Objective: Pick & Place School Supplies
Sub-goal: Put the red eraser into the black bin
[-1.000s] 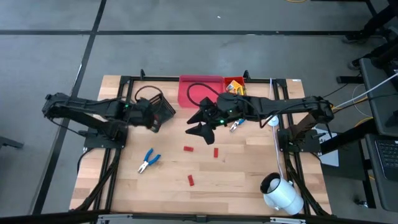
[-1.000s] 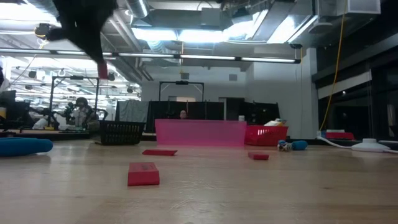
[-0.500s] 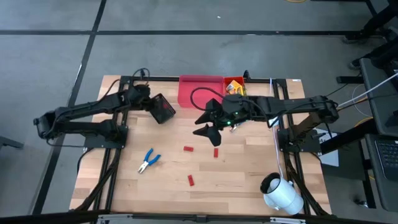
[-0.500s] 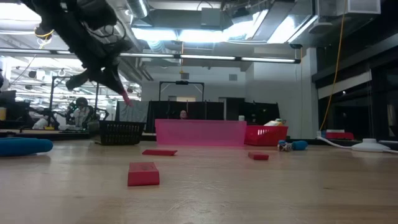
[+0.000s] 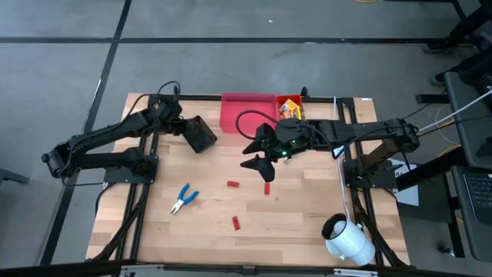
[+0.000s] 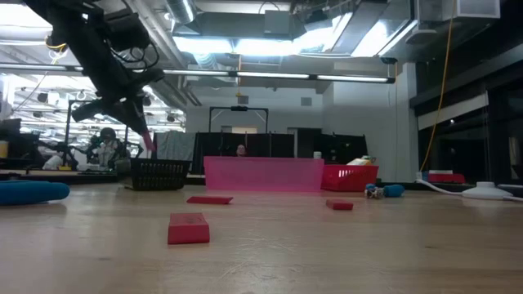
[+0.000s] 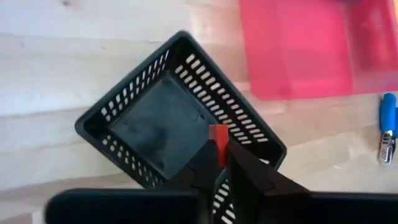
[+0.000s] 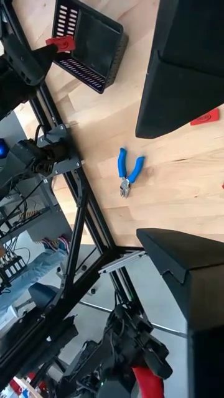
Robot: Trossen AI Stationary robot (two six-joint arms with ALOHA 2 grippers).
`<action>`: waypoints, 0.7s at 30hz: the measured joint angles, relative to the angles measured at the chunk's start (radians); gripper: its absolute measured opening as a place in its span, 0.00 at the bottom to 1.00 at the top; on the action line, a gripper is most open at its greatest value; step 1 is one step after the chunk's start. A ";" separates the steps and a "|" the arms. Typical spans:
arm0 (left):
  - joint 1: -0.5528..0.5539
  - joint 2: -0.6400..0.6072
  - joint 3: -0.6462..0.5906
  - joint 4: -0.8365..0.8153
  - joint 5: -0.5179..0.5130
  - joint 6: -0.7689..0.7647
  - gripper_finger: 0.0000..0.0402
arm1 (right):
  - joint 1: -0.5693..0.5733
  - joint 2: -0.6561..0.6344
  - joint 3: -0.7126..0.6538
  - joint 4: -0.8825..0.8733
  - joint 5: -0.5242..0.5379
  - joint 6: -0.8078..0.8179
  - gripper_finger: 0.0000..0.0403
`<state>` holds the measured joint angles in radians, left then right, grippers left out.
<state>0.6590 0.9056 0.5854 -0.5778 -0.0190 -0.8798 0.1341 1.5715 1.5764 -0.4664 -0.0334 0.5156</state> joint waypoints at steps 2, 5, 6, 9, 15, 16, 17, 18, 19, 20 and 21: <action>-0.001 -0.001 0.000 0.015 -0.001 0.015 0.17 | 0.000 0.000 0.000 0.000 0.000 0.000 0.63; -0.001 -0.001 0.000 0.051 0.015 0.030 0.33 | 0.000 0.000 0.000 0.000 0.000 0.001 0.63; -0.001 -0.001 0.000 0.051 0.016 0.030 0.38 | 0.000 0.000 0.000 0.000 0.000 0.001 0.63; -0.003 -0.001 0.000 0.056 0.024 0.050 0.52 | 0.000 0.000 0.000 0.000 0.000 0.005 0.63; -0.018 -0.023 0.000 0.057 0.045 0.105 0.62 | 0.000 0.001 0.000 0.000 0.001 0.017 0.63; -0.018 -0.026 0.000 0.059 0.044 0.127 0.62 | 0.000 0.001 0.000 0.000 0.006 0.019 0.63; -0.018 -0.026 0.000 0.057 0.042 0.149 0.62 | 0.000 0.001 0.000 0.000 0.011 0.020 0.63; -0.018 -0.026 0.000 0.049 0.040 0.158 0.61 | 0.000 0.001 0.000 0.000 0.015 0.020 0.63; -0.018 -0.026 0.000 0.038 0.043 0.162 0.61 | 0.000 0.001 0.000 0.000 0.015 0.020 0.63; -0.018 -0.027 0.000 0.037 0.053 0.175 0.60 | 0.000 0.001 0.000 0.000 0.016 0.022 0.63; -0.018 -0.031 0.000 0.051 0.084 0.206 0.59 | 0.000 0.001 0.000 0.000 0.016 0.024 0.63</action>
<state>0.6411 0.8750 0.5858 -0.5266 0.0645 -0.6736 0.1337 1.5723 1.5764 -0.4660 -0.0177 0.5392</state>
